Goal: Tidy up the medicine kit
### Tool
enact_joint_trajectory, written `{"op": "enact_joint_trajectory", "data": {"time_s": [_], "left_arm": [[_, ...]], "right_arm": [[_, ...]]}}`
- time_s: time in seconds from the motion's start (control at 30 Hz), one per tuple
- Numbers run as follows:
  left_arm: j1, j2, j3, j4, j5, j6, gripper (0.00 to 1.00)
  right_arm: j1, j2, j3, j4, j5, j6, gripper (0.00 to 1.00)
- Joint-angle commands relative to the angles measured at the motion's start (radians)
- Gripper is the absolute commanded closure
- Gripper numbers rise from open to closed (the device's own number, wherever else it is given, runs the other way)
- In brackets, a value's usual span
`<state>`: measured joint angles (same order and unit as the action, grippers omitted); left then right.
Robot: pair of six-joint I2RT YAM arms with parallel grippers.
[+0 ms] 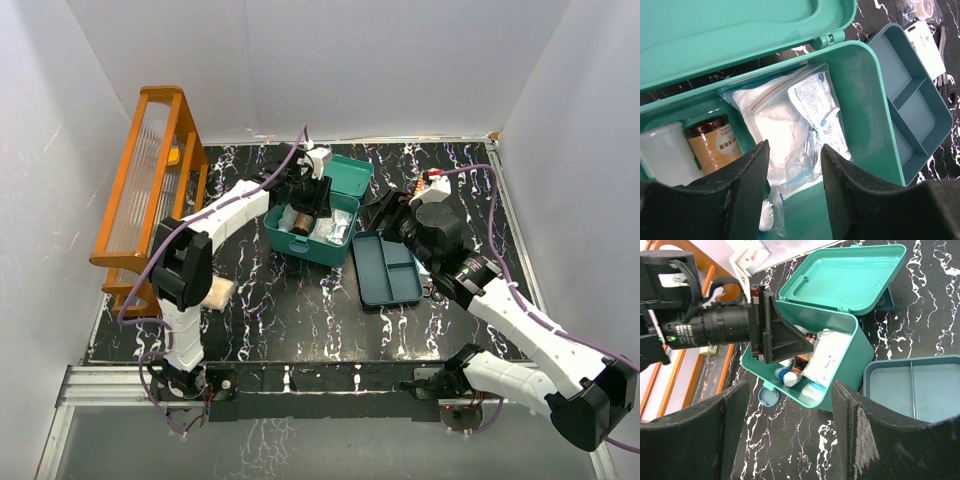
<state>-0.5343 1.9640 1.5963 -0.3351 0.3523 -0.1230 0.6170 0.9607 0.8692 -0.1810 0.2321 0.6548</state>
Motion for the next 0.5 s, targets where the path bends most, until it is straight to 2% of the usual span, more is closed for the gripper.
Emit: {"op": "enact_joint_trajectory", "data": {"time_s": [0.0, 0.1, 0.2, 0.33, 0.47], "left_arm": [[-0.003, -0.107, 0.037, -0.040, -0.067, 0.000, 0.55], [-0.004, -0.152, 0.104, -0.155, -0.149, -0.011, 0.57], [-0.003, -0.270, 0.094, -0.195, -0.263, -0.015, 0.53], [-0.002, -0.489, -0.027, -0.125, -0.321, -0.027, 0.47], [-0.002, -0.709, -0.192, -0.012, -0.377, -0.043, 0.39]], "right_arm": [[0.000, 0.011, 0.034, 0.048, -0.026, -0.006, 0.35], [0.000, 0.036, 0.057, 0.032, -0.080, -0.004, 0.35], [0.000, 0.069, 0.075, 0.025, -0.150, -0.009, 0.35], [0.000, 0.140, 0.122, -0.029, -0.159, -0.020, 0.42], [0.013, 0.174, 0.141, -0.015, -0.186, -0.049, 0.42]]}}
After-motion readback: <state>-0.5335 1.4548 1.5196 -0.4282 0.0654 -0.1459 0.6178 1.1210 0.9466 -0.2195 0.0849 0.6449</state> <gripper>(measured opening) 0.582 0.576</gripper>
